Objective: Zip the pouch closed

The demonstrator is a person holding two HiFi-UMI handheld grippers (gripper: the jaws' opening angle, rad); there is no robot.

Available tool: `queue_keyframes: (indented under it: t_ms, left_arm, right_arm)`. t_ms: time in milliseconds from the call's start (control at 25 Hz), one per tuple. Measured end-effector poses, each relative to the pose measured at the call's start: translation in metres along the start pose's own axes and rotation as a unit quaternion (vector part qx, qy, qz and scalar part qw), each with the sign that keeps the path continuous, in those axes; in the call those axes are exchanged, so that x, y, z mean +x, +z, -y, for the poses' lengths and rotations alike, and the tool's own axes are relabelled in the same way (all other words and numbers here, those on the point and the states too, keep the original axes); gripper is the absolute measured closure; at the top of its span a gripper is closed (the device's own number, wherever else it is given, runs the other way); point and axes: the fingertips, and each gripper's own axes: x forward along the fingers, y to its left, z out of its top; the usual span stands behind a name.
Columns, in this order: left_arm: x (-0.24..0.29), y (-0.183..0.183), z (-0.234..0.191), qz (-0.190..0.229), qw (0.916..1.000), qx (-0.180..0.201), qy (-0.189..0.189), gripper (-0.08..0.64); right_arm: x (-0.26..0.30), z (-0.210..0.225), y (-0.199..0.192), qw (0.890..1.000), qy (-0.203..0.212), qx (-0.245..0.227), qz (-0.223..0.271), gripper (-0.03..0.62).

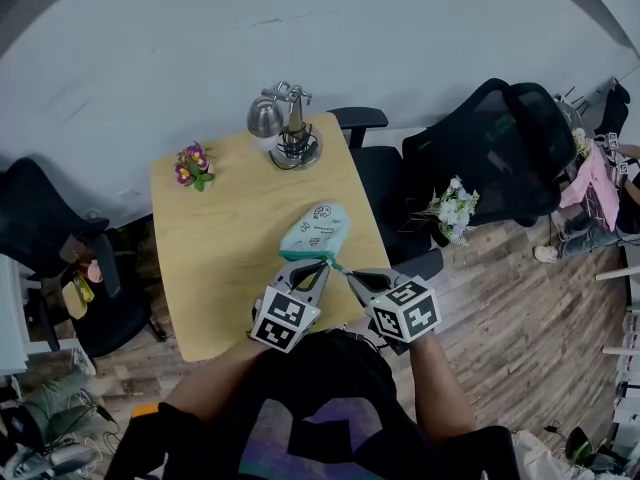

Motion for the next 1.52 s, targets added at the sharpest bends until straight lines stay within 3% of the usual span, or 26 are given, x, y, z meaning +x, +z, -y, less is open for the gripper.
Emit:
queue_keyframes:
  t_ms: [160,400,520,920,1160,1520]
  left_arm:
    - [-0.001,-0.007,-0.013,-0.006,0.9997,-0.012,0.02,0.548]
    - [-0.012,-0.029,-0.075,-0.029,0.993,-0.068,0.092,0.549]
    - [-0.018,-0.041,-0.099,-0.04,0.9897,-0.079,0.113,0.548]
    - [-0.018,-0.05,-0.094,-0.054,0.9896,-0.069,0.114,0.546]
    - [-0.024,-0.046,-0.084,-0.049,0.9889,-0.09,0.107,0.546]
    - [-0.036,-0.005,-0.069,-0.01,0.9904,-0.097,0.098,0.546]
  right_arm:
    - [-0.001,0.003,0.002,1.0,-0.009,-0.001,0.002,0.575]
    - [-0.008,0.022,-0.007,0.999,-0.039,0.016,-0.003,0.575]
    - [-0.009,0.029,-0.014,0.999,-0.046,0.028,-0.004,0.575]
    - [0.001,0.034,-0.027,0.995,-0.09,0.019,-0.024,0.574]
    - [0.006,0.033,-0.027,0.995,-0.098,0.013,-0.023,0.571]
    - [-0.006,0.021,0.023,0.991,-0.126,-0.019,0.037,0.546]
